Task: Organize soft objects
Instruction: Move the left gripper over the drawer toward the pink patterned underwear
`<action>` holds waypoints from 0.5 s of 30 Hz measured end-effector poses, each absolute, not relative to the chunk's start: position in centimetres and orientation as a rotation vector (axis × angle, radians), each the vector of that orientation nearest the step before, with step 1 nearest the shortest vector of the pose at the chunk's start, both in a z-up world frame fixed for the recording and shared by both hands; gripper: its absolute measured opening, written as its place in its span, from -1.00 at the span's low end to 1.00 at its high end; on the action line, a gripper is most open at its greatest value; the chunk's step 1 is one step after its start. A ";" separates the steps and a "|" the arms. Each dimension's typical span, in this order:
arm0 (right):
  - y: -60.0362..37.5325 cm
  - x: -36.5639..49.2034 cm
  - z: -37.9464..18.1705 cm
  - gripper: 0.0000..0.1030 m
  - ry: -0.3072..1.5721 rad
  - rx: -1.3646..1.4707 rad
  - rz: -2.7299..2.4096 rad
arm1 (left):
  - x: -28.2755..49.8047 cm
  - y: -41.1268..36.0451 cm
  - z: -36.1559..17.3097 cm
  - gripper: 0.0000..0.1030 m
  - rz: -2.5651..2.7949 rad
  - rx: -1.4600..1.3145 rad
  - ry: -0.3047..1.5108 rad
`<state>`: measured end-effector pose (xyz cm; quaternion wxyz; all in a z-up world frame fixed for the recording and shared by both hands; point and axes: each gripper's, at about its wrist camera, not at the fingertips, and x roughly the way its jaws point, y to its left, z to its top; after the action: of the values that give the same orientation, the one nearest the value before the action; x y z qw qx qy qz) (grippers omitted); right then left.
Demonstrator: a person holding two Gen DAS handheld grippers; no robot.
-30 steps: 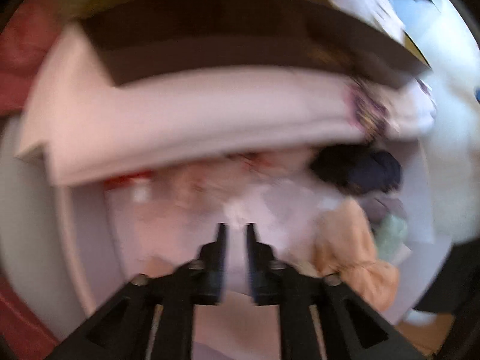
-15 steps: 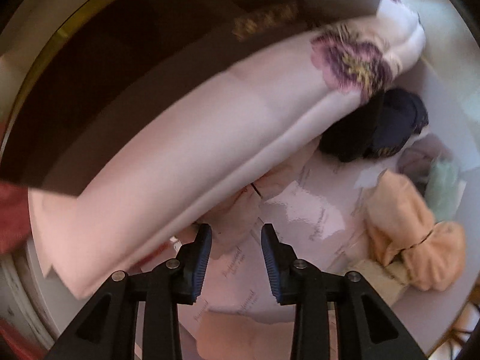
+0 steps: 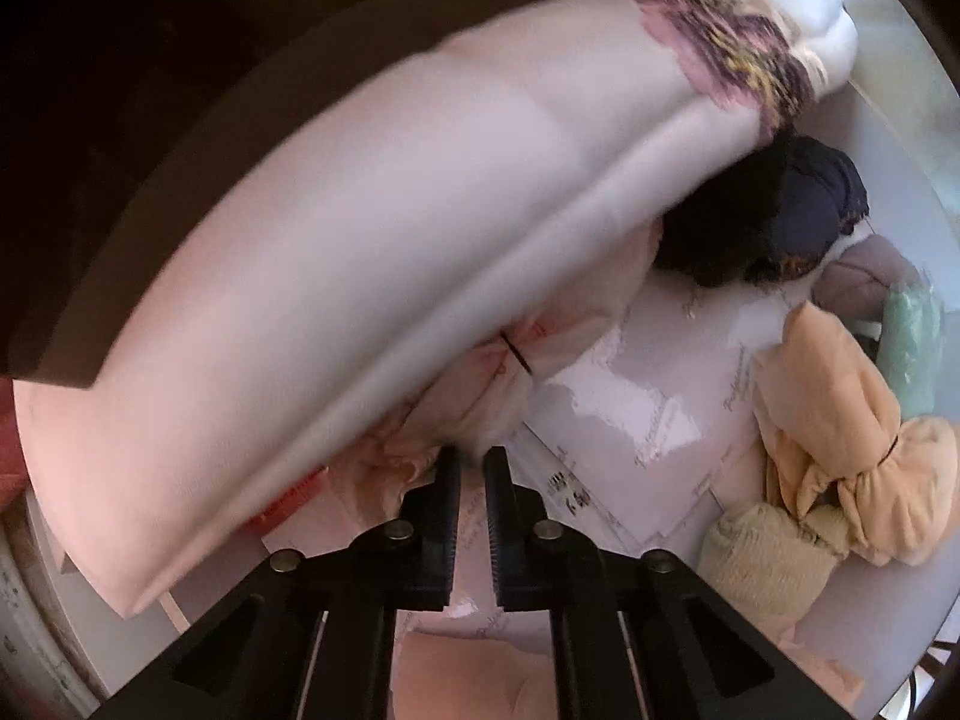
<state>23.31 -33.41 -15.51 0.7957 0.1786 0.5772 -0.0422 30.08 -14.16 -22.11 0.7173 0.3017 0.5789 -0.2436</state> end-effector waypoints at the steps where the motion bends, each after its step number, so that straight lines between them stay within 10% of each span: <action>1: -32.6 23.2 -16.9 0.81 1.320 0.366 -0.058 | 30.0 -14.2 -22.2 -0.89 -0.542 0.658 1.290; 11: -25.7 23.1 -28.6 0.83 1.706 0.099 0.027 | 28.0 -12.1 -17.2 -0.87 -0.523 0.554 1.281; 15: -25.3 22.6 -28.9 0.90 1.694 0.082 0.030 | 28.0 -10.5 -15.7 -0.53 -0.482 0.543 1.276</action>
<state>22.65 -25.32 -28.91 0.6615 0.0364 0.7490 0.0132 28.03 -10.47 -15.70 0.7425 0.2477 0.5822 -0.2199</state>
